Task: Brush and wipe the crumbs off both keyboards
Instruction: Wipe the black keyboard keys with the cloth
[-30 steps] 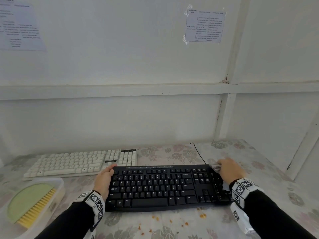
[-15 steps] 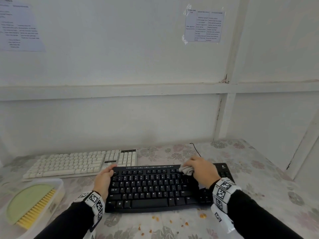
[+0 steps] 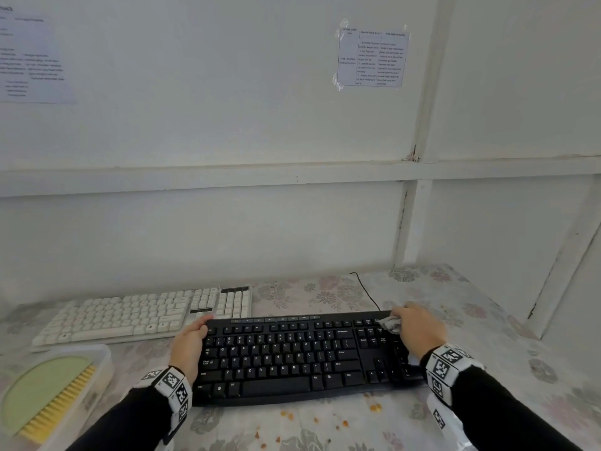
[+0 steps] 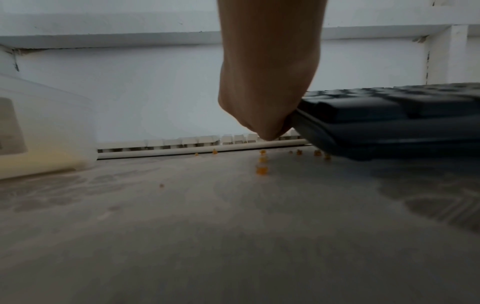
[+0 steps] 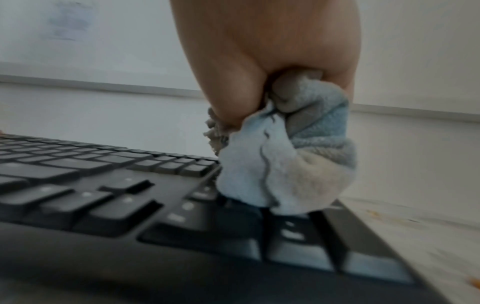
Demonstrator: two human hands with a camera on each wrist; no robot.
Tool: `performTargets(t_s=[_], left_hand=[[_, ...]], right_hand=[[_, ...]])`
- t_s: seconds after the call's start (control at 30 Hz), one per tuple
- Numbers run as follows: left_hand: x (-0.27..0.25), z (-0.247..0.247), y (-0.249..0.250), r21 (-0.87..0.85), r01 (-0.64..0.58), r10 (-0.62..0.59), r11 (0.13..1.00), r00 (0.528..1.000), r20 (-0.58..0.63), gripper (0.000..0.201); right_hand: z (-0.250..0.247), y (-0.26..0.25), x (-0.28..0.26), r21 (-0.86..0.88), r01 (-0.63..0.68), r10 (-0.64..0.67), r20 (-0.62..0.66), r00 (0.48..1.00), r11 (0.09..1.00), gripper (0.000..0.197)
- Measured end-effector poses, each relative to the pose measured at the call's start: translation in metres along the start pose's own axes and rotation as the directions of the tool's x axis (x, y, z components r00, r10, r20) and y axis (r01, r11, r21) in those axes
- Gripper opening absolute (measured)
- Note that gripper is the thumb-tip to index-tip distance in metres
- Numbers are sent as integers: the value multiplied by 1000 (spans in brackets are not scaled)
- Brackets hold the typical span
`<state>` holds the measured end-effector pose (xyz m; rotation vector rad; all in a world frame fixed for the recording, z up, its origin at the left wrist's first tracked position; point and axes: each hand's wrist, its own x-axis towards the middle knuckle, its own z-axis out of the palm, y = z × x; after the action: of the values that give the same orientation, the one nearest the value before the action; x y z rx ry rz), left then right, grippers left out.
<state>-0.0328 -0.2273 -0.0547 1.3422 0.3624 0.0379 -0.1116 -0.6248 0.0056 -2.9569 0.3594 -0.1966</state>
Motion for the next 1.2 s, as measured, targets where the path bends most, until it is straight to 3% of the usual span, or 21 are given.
performTargets(t_s=[0.23, 0.33, 0.43, 0.5, 0.6, 0.73, 0.83, 0.97, 1.2], left_hand=[[-1, -1, 0, 5, -14, 14, 1000, 1000, 11, 39], [-2, -2, 0, 7, 4, -4, 1000, 1000, 24, 39], [-2, -3, 1, -5, 25, -25, 1000, 999, 25, 39], [-3, -3, 3, -18, 37, -36, 999, 999, 21, 38], [-4, -3, 3, -24, 60, -59, 998, 998, 23, 36], [-6, -4, 4, -49, 117, -115, 992, 993, 28, 34], [-11, -3, 7, -63, 153, -150, 986, 988, 38, 35], [-18, -2, 11, -31, 161, -160, 986, 986, 37, 37], [-20, -1, 15, -127, 181, -174, 975, 983, 61, 39]], right_hand=[[-6, 29, -10, -5, -216, 216, -16, 976, 976, 30], [-13, 29, -16, -74, -282, 283, 6, 959, 957, 21], [-20, 15, -24, -157, -304, 304, -22, 952, 940, 24], [-24, -3, -23, -86, -275, 272, -40, 961, 958, 25], [-24, -43, -12, 173, -140, 146, -21, 989, 975, 22], [-14, -126, -3, 403, 47, -80, 67, 994, 914, 17], [2, -190, -2, 446, 151, -212, 89, 973, 882, 26], [23, -254, -5, 461, 220, -308, 124, 943, 860, 20], [37, -299, -18, 293, 312, -387, 245, 889, 904, 26]])
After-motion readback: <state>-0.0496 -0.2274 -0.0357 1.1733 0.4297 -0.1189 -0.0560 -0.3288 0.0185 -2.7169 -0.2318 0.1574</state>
